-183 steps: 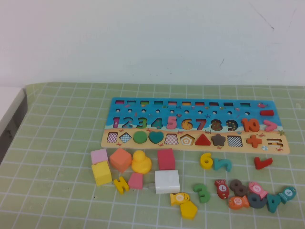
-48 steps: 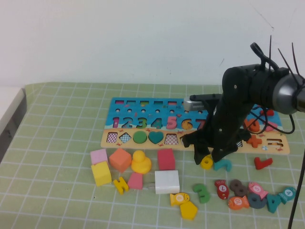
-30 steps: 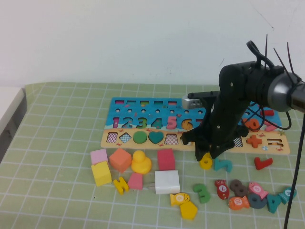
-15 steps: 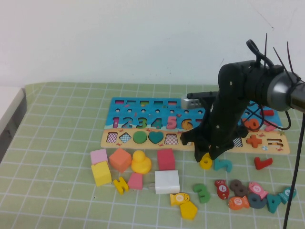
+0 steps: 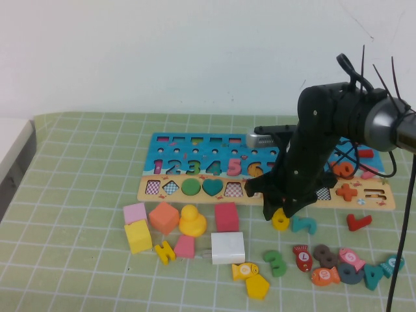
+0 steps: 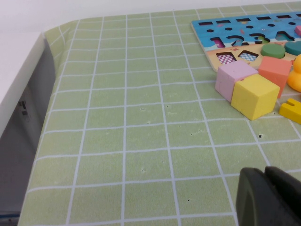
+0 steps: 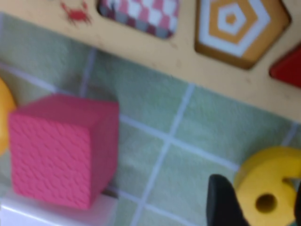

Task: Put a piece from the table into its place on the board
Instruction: Pick up the "number 6"

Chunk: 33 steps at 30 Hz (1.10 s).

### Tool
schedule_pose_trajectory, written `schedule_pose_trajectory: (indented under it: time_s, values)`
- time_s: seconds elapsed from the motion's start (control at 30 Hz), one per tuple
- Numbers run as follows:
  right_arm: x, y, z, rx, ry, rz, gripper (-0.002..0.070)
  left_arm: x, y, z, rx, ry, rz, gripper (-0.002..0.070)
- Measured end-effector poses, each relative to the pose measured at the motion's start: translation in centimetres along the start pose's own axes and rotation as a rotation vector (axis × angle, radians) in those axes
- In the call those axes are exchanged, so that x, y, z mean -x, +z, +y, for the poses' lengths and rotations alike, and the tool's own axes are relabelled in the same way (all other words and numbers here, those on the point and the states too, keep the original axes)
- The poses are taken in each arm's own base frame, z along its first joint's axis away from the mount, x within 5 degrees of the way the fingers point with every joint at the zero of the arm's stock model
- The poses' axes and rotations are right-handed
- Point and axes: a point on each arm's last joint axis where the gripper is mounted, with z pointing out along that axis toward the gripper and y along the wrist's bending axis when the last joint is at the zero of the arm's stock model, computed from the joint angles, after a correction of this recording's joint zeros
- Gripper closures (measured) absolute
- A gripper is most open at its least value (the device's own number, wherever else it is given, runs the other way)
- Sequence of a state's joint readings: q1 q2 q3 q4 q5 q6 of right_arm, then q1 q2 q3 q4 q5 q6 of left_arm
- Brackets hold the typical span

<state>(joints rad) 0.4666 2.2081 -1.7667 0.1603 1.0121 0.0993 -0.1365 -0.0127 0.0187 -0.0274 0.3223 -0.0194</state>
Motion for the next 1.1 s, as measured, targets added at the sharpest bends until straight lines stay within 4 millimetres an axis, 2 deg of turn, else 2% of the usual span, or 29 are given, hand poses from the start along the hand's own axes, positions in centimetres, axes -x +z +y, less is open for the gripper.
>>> schedule_pose_trajectory:
  time_s: [0.6,1.1]
  values:
    - [-0.3,0.0,-0.1,-0.006,-0.001,0.032,0.0361,0.0,0.0,0.0,0.0,0.0,0.0,0.0677]
    - [-0.2,1.3,-0.2,-0.009,0.003,0.053,0.0361,0.0,0.0,0.0,0.0,0.0,0.0,0.0677]
